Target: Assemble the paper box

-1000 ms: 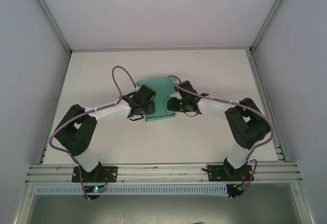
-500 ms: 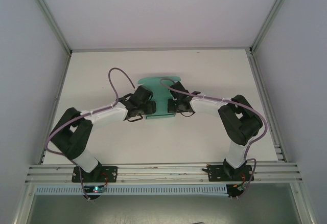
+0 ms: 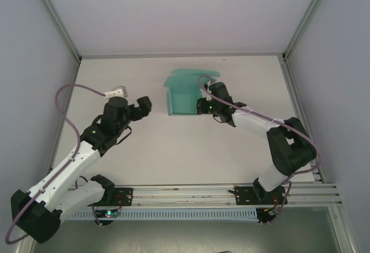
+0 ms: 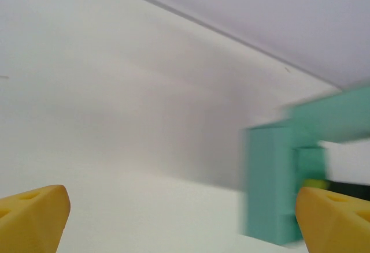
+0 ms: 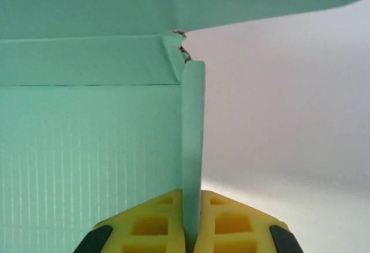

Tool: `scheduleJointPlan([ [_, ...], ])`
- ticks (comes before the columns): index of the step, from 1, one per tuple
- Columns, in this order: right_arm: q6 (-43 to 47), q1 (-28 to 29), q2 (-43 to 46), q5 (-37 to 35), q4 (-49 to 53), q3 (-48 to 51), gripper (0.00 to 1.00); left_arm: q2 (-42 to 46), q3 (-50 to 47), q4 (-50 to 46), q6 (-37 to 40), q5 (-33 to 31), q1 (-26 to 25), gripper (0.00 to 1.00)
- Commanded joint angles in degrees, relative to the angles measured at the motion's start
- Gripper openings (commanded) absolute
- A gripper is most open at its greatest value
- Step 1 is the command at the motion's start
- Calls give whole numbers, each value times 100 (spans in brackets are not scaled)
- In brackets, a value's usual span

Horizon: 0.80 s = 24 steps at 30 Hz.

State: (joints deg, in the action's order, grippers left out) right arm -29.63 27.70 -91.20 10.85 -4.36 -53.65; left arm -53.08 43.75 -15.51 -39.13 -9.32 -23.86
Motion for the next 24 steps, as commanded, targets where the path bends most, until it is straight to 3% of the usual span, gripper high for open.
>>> scheduleJointPlan([
  [1, 81, 61, 468, 1675, -1419, -64, 0, -42, -465, 353, -174, 469, 560, 100],
  [7, -430, 246, 644, 3143, -2436, -284, 0, -1031, -502, 2414, 285, 2323, 632, 100],
  [10, -369, 408, 538, 3311, -2460, -410, 0, -1464, -420, 3289, 280, 3039, 629, 100],
  [14, 90, 567, 435, 3008, -1850, -547, 0, -1754, -207, 3649, 403, 3639, 618, 100],
  [18, 656, 759, 313, 2741, -1127, -717, 0, -1822, 64, 3362, 505, 3539, 619, 100],
  [24, 1732, 1396, 57, 364, 718, -1280, 0, -1962, 478, 2955, 582, 3722, 610, 100],
])
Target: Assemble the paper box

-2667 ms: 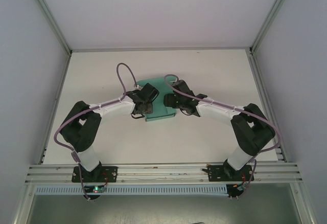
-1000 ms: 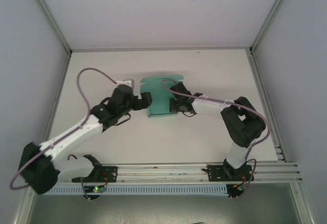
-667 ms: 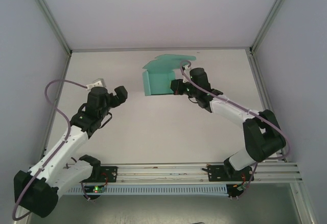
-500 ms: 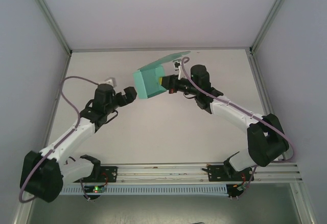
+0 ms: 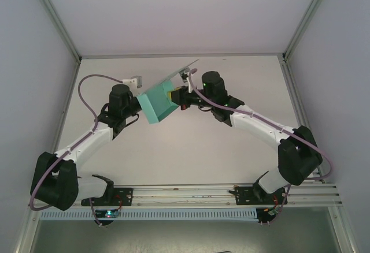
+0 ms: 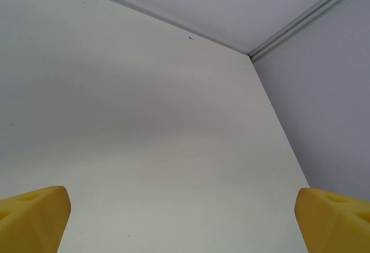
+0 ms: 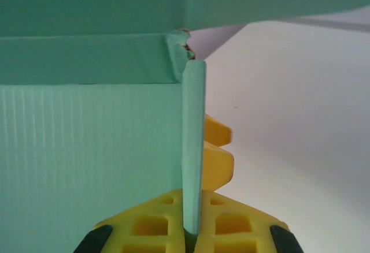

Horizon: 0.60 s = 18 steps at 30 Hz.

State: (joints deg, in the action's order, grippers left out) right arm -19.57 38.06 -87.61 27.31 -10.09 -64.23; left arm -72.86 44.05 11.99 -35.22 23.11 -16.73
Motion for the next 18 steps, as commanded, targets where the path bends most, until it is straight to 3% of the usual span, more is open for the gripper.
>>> scheduleJointPlan([
  [1, 716, 414, -386, -1631, 1447, -298, 0, -22, 502, 186, 209, 512, -98, 100],
  [8, 675, 1007, -1312, -4125, 2579, -1101, 0, -289, 852, 123, 244, 758, -193, 100],
  [11, 608, 1069, -1680, -4297, 2927, -1385, 0, -335, 960, -4, 353, 761, -248, 100],
  [15, 588, 1162, -1848, -5118, 3241, -1556, 0, -341, 978, -35, 402, 770, -285, 100],
  [18, 526, 1097, -1722, -4982, 3084, -1444, 0, -368, 978, -59, 428, 721, -305, 100],
])
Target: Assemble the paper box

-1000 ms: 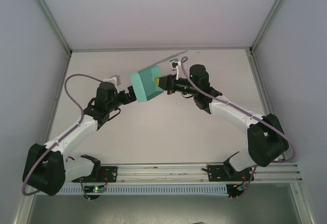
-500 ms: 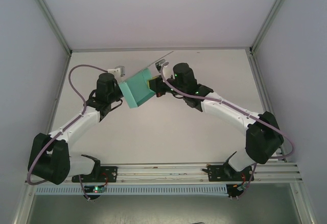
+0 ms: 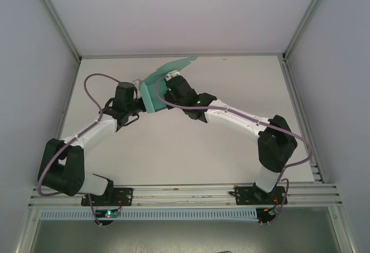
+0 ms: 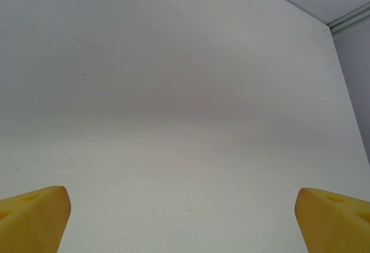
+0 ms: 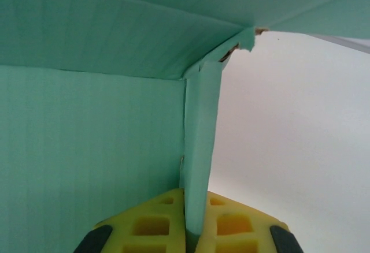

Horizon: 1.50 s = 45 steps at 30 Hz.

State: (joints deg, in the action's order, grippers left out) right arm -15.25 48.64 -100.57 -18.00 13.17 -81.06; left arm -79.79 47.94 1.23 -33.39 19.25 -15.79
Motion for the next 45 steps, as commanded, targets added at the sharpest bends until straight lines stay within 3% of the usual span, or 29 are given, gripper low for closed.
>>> scheduleJointPlan([
  [1, 40, -26, -295, -223, 553, 373, 0, 310, 574, 986, 244, 1029, -400, 100],
  [7, -501, -828, 810, 1311, -798, 1424, 0, 335, 286, 249, 248, -73, -382, 100],
  [12, -464, -1157, 1613, 815, -608, 1903, 0, 638, -303, -635, 166, -1275, -184, 100],
  [18, -610, -1419, 1384, 760, 280, 2176, 0, 1173, -613, -1732, -10, -2558, -148, 100],
  [26, -1031, -1384, 181, 1023, 316, 2093, 0, 1907, -816, -1846, -2, -2659, -150, 100],
  [34, -1138, -1312, -444, 655, 640, 1850, 2, 2033, -856, -1926, 36, -2730, -152, 100],
  [42, -1178, -1257, 80, 696, 799, 1717, 40, 1959, -781, -1851, 78, -2582, -154, 100],
  [45, -1163, -1274, 328, 703, 811, 1678, 47, 1913, -754, -1781, 87, -2503, -152, 100],
])
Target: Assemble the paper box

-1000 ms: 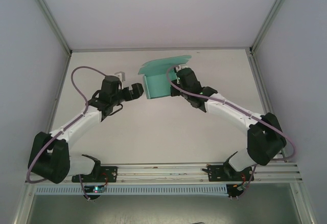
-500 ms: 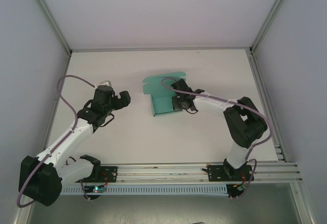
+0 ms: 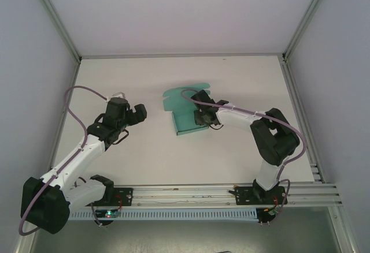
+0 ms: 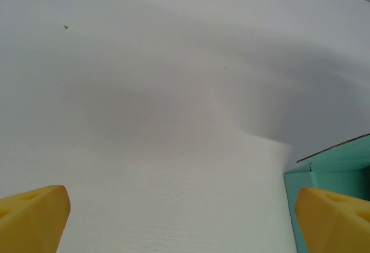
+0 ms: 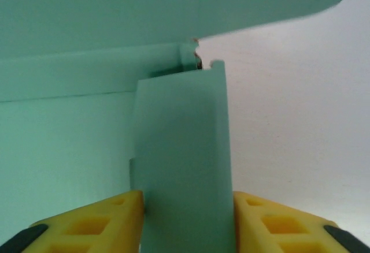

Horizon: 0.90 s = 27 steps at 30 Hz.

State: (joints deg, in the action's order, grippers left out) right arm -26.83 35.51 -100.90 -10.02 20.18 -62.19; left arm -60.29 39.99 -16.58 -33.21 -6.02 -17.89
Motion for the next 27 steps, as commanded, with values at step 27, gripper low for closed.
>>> scheduleJointPlan([
  [27, 855, -1027, -119, 2205, -608, 217, 49, -668, 202, 129, 153, 421, 59, 100],
])
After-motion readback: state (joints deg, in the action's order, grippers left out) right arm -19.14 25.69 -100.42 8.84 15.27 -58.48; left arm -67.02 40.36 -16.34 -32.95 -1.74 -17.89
